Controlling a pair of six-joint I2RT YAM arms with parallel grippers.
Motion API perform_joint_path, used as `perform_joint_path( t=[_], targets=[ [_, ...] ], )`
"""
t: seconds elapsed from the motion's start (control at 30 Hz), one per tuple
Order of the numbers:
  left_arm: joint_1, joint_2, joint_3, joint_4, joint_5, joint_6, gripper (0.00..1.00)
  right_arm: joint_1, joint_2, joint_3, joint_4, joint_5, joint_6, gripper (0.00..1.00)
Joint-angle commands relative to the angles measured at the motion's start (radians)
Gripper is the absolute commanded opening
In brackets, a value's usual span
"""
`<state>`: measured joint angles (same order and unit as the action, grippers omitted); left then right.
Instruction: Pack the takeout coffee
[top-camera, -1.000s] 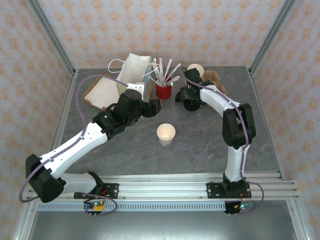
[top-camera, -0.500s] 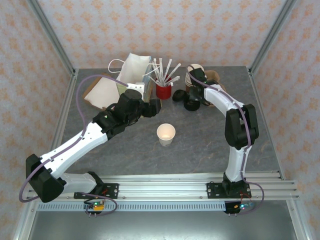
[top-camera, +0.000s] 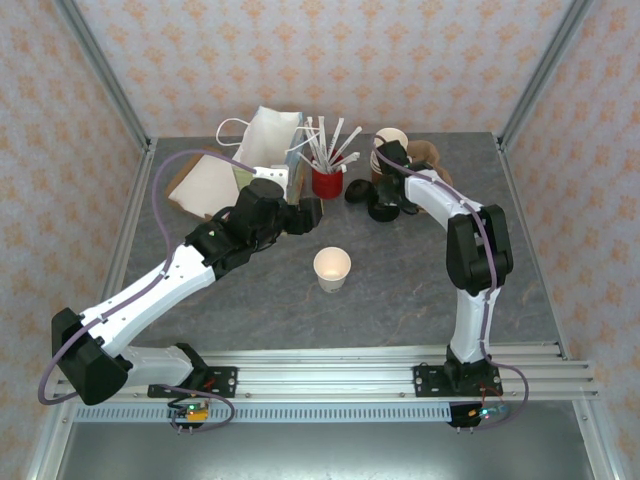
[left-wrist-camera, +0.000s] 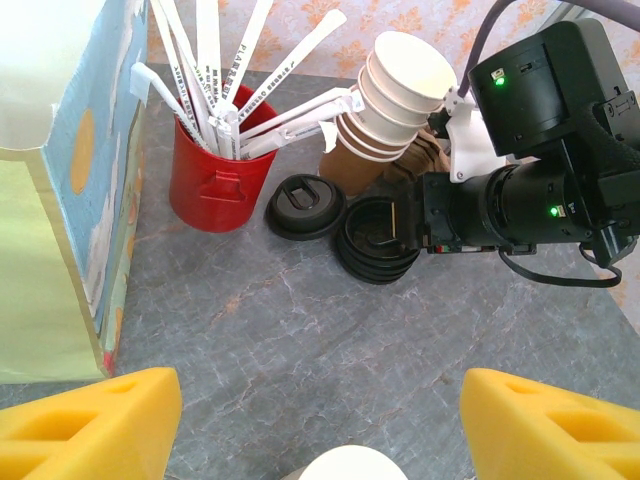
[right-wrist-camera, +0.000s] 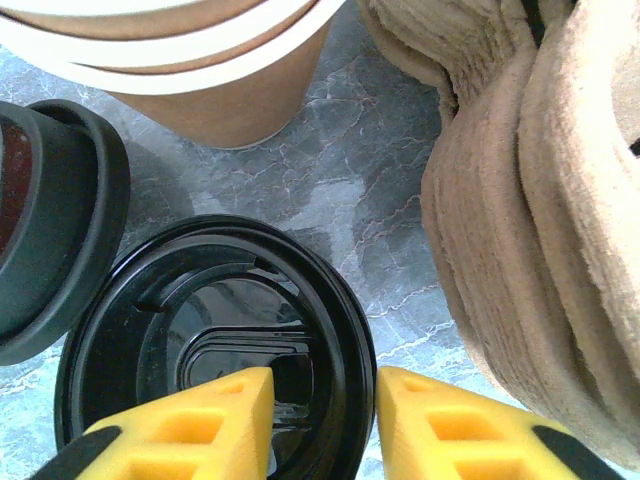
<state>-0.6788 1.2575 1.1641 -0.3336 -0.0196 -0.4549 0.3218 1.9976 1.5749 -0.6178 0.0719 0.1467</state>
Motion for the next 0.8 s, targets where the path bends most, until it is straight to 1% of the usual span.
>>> perform_joint_path(
  t=[0.0,0.3,0.53,0.77],
  targets=[
    [0.002,0.000,-0.003,-0.001,-0.010,-0.014,0.75,-0.006,0.013,0.025,-0.028,0.017,0.011,0.30],
    [0.002,0.004,-0.005,0.001,-0.010,-0.014,0.74,-0.009,0.008,0.028,-0.031,0.019,0.011,0.20],
    [0.003,0.002,-0.006,0.000,-0.009,-0.017,0.75,-0.012,-0.042,0.012,-0.019,0.014,0.018,0.13],
    [0.002,0.000,-0.005,0.001,-0.009,-0.018,0.74,-0.019,-0.104,-0.013,-0.014,0.014,0.024,0.10]
  ],
)
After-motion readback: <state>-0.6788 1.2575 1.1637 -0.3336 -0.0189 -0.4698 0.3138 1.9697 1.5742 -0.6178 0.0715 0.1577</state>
